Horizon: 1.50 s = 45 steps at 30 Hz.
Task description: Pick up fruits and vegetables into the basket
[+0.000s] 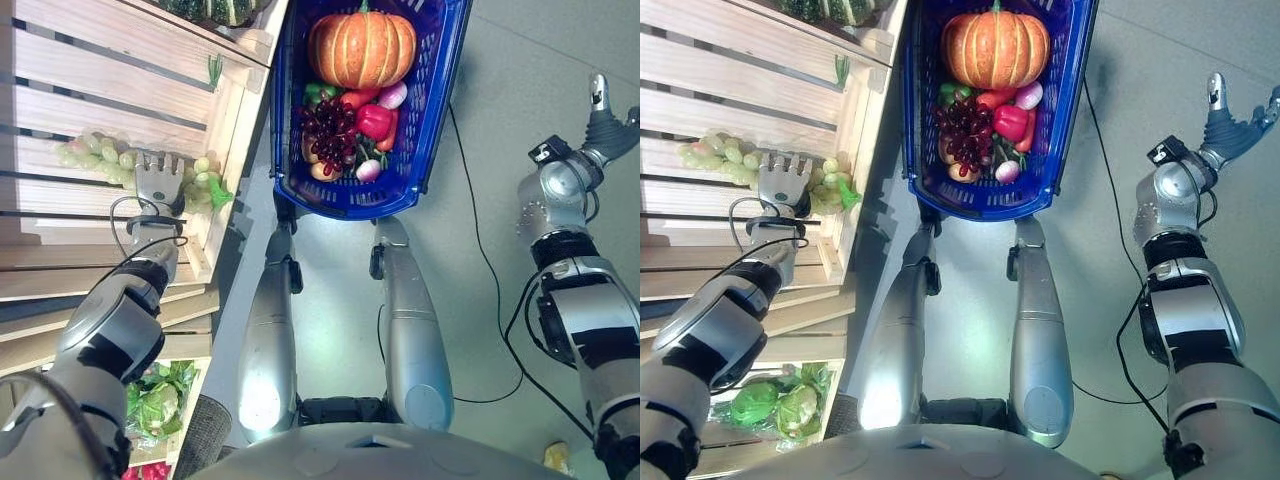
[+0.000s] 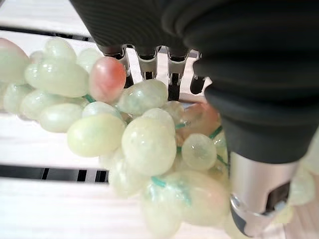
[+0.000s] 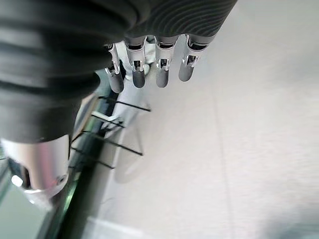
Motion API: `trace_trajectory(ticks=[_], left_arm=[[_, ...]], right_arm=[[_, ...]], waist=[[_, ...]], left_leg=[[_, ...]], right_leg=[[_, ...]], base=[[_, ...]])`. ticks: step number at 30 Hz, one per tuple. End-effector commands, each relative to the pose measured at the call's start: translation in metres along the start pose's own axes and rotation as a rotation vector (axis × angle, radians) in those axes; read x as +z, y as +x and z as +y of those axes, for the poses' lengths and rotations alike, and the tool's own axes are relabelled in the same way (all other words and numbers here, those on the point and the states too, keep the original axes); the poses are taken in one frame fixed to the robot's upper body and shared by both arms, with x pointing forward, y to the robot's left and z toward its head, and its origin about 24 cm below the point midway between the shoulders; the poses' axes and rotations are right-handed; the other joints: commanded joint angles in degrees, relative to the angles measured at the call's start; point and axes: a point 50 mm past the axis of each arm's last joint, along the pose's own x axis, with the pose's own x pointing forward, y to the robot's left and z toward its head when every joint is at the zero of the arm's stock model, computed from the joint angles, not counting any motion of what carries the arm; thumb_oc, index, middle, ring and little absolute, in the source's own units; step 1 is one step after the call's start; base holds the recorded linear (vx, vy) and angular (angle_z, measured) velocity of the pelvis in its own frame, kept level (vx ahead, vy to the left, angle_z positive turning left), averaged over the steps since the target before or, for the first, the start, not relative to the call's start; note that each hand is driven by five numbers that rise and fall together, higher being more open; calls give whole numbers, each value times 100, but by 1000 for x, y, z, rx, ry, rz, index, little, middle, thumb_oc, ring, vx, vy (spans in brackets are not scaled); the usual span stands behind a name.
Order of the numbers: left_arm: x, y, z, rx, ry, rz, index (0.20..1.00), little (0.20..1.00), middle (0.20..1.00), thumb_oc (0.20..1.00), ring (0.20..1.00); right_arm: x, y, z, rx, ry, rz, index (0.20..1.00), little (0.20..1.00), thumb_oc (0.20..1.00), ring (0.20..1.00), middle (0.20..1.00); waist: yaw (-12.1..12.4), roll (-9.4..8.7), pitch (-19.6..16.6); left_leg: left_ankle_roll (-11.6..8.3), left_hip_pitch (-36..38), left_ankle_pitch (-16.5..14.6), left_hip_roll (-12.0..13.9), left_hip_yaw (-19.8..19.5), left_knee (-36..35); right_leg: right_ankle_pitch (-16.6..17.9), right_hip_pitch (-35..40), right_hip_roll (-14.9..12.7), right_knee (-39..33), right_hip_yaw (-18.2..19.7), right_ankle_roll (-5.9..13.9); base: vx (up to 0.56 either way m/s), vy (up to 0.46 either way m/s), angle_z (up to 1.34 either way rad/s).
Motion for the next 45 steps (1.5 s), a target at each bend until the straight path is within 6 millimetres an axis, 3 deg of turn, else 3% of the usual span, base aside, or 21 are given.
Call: trace_trajectory(ticks=[1, 4, 7, 13, 14, 15, 16, 17, 31, 34, 38, 42, 45], left_arm=[[-34, -2, -13, -88, 17, 126, 1000, 1000, 1000, 1000, 1000], [-36, 3, -5, -53, -10, 142, 1000, 1000, 1000, 1000, 1000], [-39, 8, 4, -27, -15, 148, 1000, 1000, 1000, 1000, 1000], [-45, 16, 15, -33, 12, 135, 1000, 1000, 1000, 1000, 1000], [-45, 15, 14, -38, 14, 135, 824, 824, 824, 824, 824], [-45, 15, 14, -38, 14, 135, 824, 824, 824, 824, 824], [-45, 15, 14, -40, 15, 135, 680, 680, 680, 680, 680], [-45, 15, 13, -57, 17, 130, 200, 200, 200, 200, 200], [-43, 14, 6, -128, -23, 113, 200, 200, 200, 200, 200], [-40, 10, -1, -164, -127, 137, 200, 200, 200, 200, 200], [-37, 6, -11, -257, -575, 277, 200, 200, 200, 200, 200], [-33, 8, -10, -276, -1221, 382, 200, 200, 200, 200, 200], [-34, 9, -8, -261, -1535, 397, 200, 200, 200, 200, 200]], right_arm=[[-3, 10, -21, -23, -10, 23, 1000, 1000, 1000, 1000, 1000], [-16, 9, -20, 75, -29, 112, 1000, 1000, 1000, 1000, 1000], [-40, -1, -13, 307, 1, 309, 1000, 1000, 1000, 1000, 1000], [-57, -9, -16, 377, 31, 417, 1000, 1000, 1000, 1000, 1000], [-58, -10, -16, 378, 30, 417, 1000, 1000, 1000, 1000, 1000], [-58, -10, -16, 378, 30, 417, 1000, 1000, 1000, 1000, 1000], [-58, -10, -16, 380, 31, 418, 1000, 1000, 1000, 1000, 1000], [-57, -10, -16, 383, 33, 415, 1000, 1000, 1000, 1000, 1000], [-53, -10, -7, 390, 52, 394, 1000, 1000, 1000, 1000, 1000], [-53, -12, -5, 394, 59, 390, 1000, 1000, 1000, 1000, 1000], [-53, -12, -3, 402, 64, 385, 1000, 1000, 1000, 1000, 1000], [-53, -14, -4, 414, 75, 372, 1000, 1000, 1000, 1000, 1000], [-52, -14, -5, 433, 75, 359, 1000, 1000, 1000, 1000, 1000]], waist=[[96, -81, -192], [111, -83, -192], [133, -119, -192], [158, -226, -192], [157, -234, -192], [157, -234, -192], [156, -237, -192], [149, -239, -192], [130, -246, -192], [137, -242, -192], [149, -235, -192], [165, -216, -192], [166, -195, -192]], left_leg=[[275, -313, -330, -454, 201, 293], [266, -343, -318, -449, 194, 289], [254, -361, -290, -443, 178, 251], [241, -349, -264, -429, 186, 248], [238, -341, -265, -428, 185, 246], [238, -341, -265, -428, 185, 246], [236, -337, -265, -426, 185, 244], [235, -341, -268, -422, 190, 248], [204, -337, -248, -412, 205, 195], [204, -339, -232, -419, 201, 174], [208, -320, -211, -424, 205, 153], [213, -286, -217, -444, 172, 173], [217, -233, -229, -461, 149, 157]], right_leg=[[-318, 181, 336, 18, -306, 156], [-323, 157, 342, 21, -310, 152], [-307, 133, 347, 4, -324, 150], [-271, 155, 367, -8, -350, 157], [-268, 163, 371, -10, -350, 158], [-268, 163, 371, -10, -350, 158], [-267, 167, 372, -11, -349, 159], [-264, 157, 373, -4, -345, 162], [-232, 165, 375, -70, -340, 170], [-212, 165, 376, -92, -342, 173], [-209, 182, 394, -101, -331, 162], [-271, 221, 394, -64, -327, 157], [-314, 263, 384, -48, -342, 153]], base=[[0, 0, 0], [0, 0, 0], [-2, -19, 2], [-1, -36, 1], [0, 0, 0], [0, 0, 0], [0, 0, 0], [0, 0, 0], [0, 0, 0], [0, 0, 0], [0, 0, 0], [1, 0, -1], [0, 0, 0]])
